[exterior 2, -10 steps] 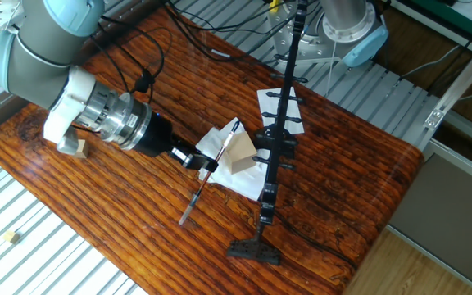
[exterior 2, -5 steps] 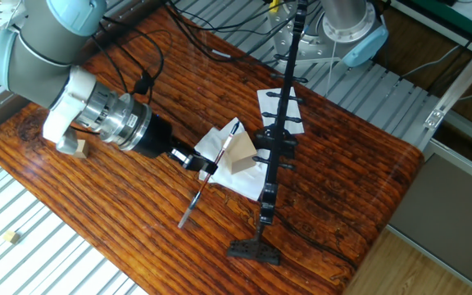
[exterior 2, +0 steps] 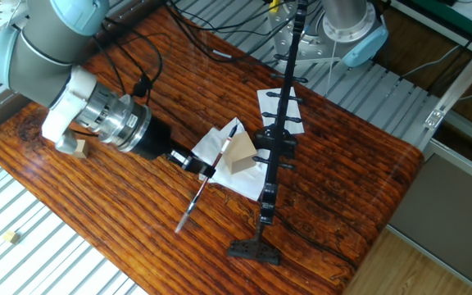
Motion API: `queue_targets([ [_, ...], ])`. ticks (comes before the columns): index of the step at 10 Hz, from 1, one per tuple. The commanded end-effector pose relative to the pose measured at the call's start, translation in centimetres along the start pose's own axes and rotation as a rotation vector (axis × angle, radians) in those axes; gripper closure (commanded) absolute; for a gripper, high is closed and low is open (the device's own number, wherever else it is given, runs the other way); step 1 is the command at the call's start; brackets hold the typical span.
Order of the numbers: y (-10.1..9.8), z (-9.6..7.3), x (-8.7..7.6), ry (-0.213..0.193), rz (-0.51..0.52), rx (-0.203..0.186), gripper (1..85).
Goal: Place the brush on the pen rack
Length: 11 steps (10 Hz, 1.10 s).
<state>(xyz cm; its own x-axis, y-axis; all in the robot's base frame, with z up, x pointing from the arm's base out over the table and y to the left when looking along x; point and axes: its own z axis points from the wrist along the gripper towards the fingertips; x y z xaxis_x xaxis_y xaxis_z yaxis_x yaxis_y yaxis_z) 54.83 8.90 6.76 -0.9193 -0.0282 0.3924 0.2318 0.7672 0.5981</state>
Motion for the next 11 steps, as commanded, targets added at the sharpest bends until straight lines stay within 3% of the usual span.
queue_targets([
  [1,0.9,-0.2,-1.2,-0.049,-0.076,-0.033,84.3],
  [11,0.9,-0.3,-2.3,-0.090,-0.085,-0.031,84.3],
])
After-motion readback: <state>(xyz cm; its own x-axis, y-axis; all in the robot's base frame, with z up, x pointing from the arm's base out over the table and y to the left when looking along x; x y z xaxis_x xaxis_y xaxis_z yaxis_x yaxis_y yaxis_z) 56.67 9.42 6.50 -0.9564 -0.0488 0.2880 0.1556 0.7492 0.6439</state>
